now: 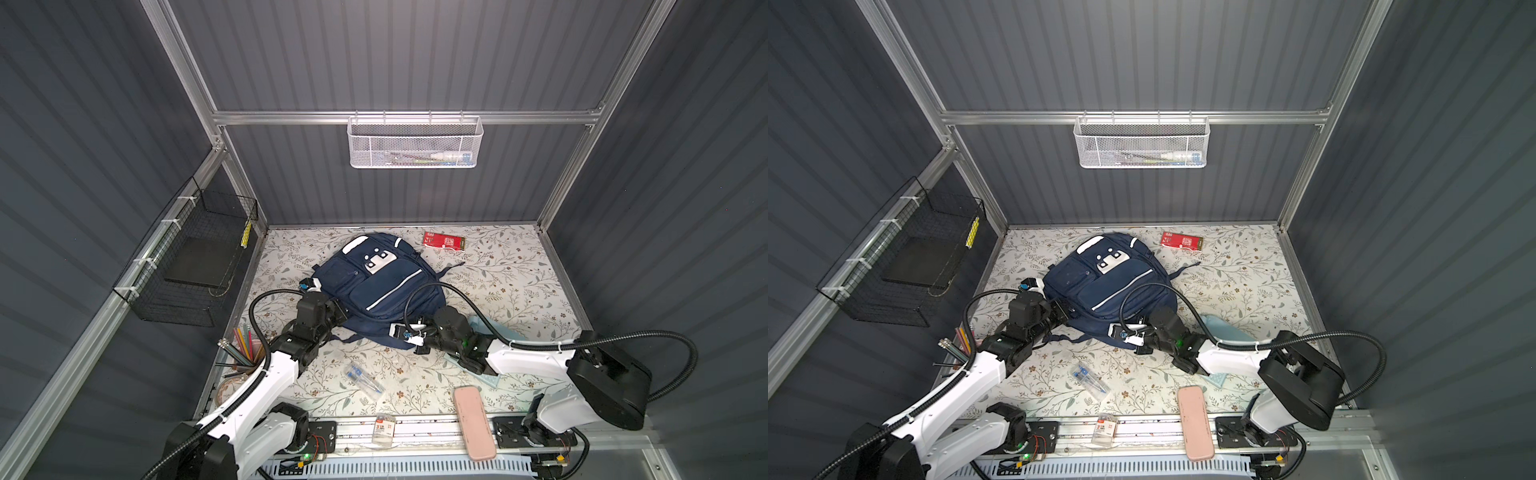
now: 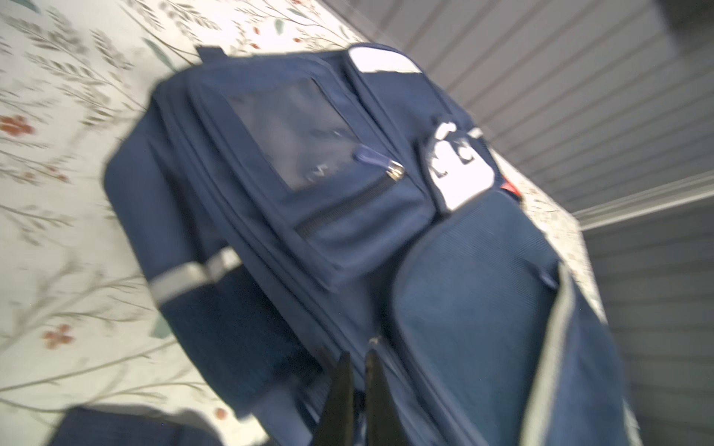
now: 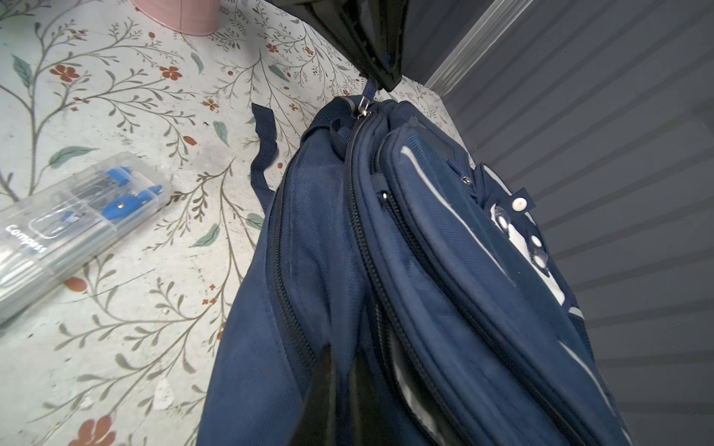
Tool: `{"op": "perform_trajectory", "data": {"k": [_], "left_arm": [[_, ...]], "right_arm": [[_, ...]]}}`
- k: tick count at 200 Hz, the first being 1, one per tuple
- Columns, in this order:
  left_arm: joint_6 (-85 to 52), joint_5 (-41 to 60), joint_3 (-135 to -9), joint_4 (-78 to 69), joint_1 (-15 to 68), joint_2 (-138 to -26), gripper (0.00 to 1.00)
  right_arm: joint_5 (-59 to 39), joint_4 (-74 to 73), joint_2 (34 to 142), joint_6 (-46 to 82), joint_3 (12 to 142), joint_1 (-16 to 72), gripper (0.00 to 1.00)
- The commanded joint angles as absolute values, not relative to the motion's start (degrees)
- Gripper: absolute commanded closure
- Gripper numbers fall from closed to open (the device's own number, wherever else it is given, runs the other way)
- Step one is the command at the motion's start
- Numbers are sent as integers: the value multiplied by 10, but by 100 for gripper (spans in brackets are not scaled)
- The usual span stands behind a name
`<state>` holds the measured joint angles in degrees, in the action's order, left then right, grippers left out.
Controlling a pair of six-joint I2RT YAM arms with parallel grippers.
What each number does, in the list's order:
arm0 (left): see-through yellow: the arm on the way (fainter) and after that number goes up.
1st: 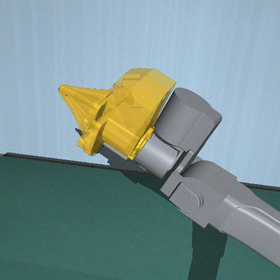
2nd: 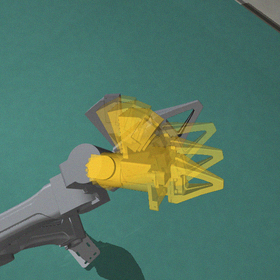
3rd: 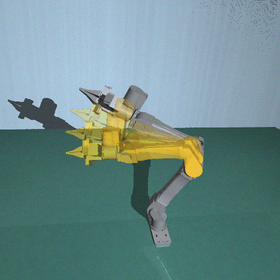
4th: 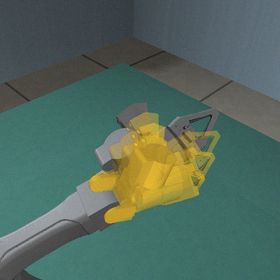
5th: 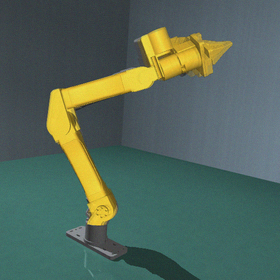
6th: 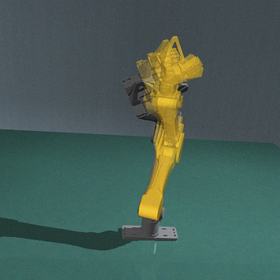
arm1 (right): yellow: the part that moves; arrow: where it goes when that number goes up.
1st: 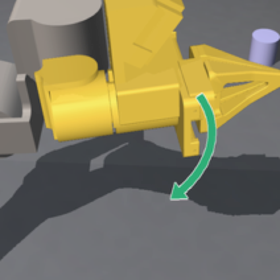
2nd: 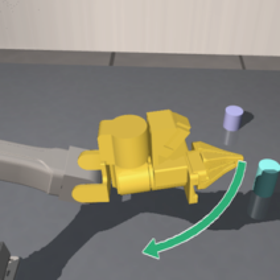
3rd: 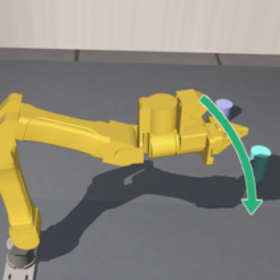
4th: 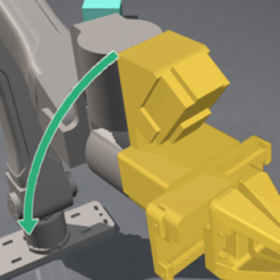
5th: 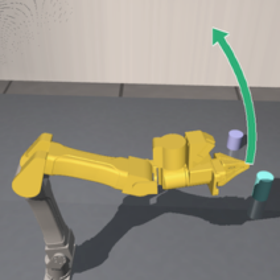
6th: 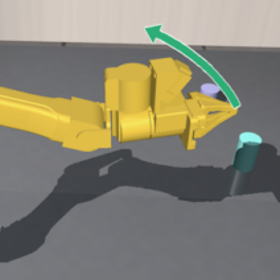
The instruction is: Pack the student bag
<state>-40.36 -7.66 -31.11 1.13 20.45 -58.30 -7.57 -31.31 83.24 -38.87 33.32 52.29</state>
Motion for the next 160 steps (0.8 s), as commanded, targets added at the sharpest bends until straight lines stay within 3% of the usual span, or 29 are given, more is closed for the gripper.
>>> {"op": "perform_trajectory", "data": {"k": [1, 61, 64, 73, 77, 81, 85, 88, 117, 143, 160], "left_arm": [[-338, -159, -347, 18, 179, -604, 100], [-317, -143, -378, 20, 163, -646, 100], [-317, -135, -381, 23, 163, -645, 91], [-313, -102, -384, 24, 163, -643, 49], [-308, -88, -386, 22, 163, -641, 37], [-304, -67, -389, 20, 163, -638, 29], [-296, -52, -391, 18, 163, -633, 7], [-293, -42, -393, 16, 163, -629, 1], [-239, 7, -417, 32, 174, -589, 0], [-147, 29, -487, 97, 238, -628, 0], [-102, 10, -531, 128, 308, -677, 0]], "right_arm": [[-97, -306, 795, -390, 314, 511, 100], [-135, -286, 774, -377, 301, 495, 100], [-136, -284, 775, -376, 304, 496, 100], [-146, -276, 781, -369, 315, 496, 100], [-148, -269, 784, -367, 321, 496, 100], [-150, -260, 786, -365, 329, 497, 92], [-150, -252, 790, -361, 337, 498, 86], [-150, -249, 792, -356, 341, 498, 81], [-144, -288, 787, -292, 338, 499, 56], [-128, -326, 734, -225, 302, 499, 48], [-53, -331, 687, -137, 280, 497, 42]]}}
